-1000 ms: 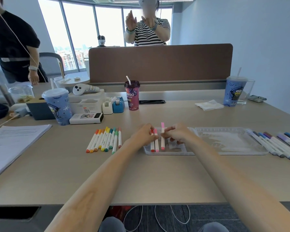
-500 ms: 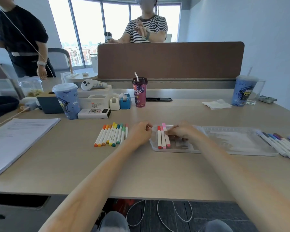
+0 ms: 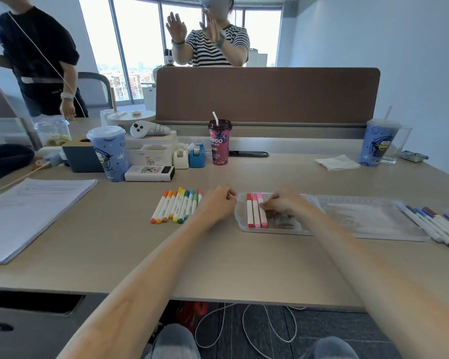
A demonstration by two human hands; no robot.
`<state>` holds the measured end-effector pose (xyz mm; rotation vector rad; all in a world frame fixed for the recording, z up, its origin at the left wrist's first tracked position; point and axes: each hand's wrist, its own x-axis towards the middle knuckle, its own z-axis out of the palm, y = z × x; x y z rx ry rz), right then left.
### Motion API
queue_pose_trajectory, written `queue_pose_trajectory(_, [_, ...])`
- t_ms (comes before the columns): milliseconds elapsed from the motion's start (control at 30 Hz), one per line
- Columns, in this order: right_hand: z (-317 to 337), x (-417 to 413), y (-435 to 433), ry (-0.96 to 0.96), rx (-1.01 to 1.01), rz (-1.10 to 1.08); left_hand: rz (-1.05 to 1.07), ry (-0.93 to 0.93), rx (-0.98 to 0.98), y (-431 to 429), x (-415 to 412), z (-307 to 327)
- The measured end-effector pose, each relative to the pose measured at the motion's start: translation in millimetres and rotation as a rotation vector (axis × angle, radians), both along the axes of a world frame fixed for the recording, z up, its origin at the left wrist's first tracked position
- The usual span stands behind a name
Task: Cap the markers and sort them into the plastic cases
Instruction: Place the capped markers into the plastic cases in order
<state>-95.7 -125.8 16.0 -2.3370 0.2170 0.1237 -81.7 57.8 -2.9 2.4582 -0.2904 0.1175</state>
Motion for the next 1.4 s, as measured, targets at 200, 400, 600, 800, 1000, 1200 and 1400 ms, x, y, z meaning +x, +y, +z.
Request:
queue_pose_trajectory(200, [-3,7,0,0.06,-0.068,-0.014,0.01,0.016,0.004,3,-1,-2])
queue_pose_trajectory(400, [-5,14,2,0.076,-0.105,-0.017,0.004,0.017,0.026,4,-2,-4])
queue_pose_trajectory(600, [13,2,16,-0.154,-0.301,0.036,0.044,-0.009,0.018,15,-5,2])
queue_pose_trajectory(800, [10,-4,66,-0.309,-0.247,0.195,0.125,-0.002,-0.025,57,-18,10])
queue_pose_trajectory(1000, [-13,6,102,-0.384,-0.039,0.203,0.308,0.019,0.036,116,-21,8])
queue_pose_trajectory(1200, [-23,27,119,-0.318,-0.04,0.219,0.407,0.072,0.097,151,-8,2])
queue_pose_trajectory(1400, [-28,42,128,-0.359,0.018,0.197,0.407,0.164,0.169,160,10,-7])
